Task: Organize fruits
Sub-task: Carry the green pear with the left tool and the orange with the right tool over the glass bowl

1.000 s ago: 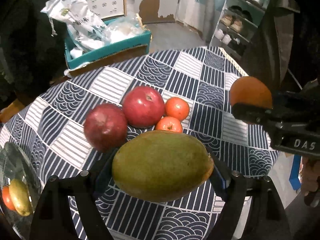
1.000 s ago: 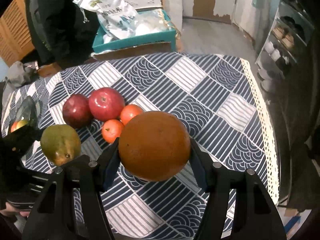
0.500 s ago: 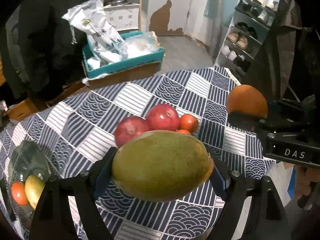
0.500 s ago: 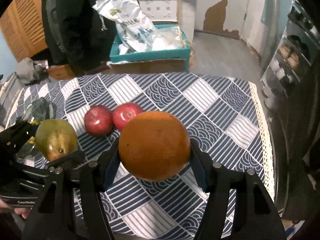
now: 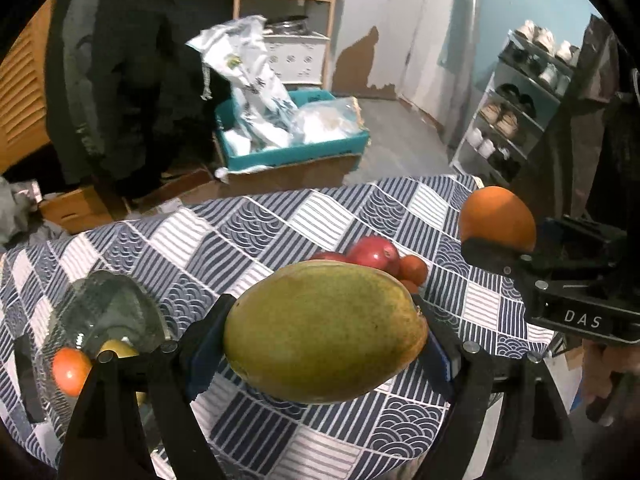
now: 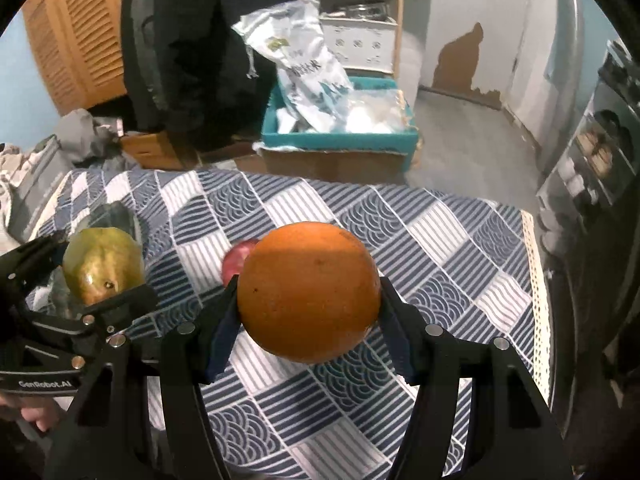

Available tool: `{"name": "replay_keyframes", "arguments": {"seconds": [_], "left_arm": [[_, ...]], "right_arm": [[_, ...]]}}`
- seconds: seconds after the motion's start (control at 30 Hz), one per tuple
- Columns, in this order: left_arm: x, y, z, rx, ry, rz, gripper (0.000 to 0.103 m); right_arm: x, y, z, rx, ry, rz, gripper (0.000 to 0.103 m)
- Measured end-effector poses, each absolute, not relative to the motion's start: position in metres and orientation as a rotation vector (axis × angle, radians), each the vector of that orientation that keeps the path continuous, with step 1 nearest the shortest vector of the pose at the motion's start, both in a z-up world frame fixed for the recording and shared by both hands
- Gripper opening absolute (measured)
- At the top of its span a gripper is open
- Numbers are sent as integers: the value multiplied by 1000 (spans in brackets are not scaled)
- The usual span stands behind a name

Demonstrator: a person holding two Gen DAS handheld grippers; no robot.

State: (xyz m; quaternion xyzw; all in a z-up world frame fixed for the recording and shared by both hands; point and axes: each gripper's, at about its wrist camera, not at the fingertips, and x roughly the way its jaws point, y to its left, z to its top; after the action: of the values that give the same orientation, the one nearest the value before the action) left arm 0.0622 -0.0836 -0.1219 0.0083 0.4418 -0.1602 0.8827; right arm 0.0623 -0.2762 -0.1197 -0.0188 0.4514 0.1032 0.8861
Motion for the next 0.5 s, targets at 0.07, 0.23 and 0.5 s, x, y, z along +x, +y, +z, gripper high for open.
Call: {"name": "replay_keyframes", "arguments": {"seconds": [0.07, 0.23, 0.5], "left_arm": [[61, -74, -118, 19, 906, -314, 85], [59, -49, -112, -8, 895, -277, 85], [55, -8, -109, -53, 882, -206, 85]], "right_arm": [[64, -268, -116, -47, 931, 226, 64], [67, -246, -110, -67, 921, 254, 64], [75, -204, -105, -95, 918, 321, 64]]}}
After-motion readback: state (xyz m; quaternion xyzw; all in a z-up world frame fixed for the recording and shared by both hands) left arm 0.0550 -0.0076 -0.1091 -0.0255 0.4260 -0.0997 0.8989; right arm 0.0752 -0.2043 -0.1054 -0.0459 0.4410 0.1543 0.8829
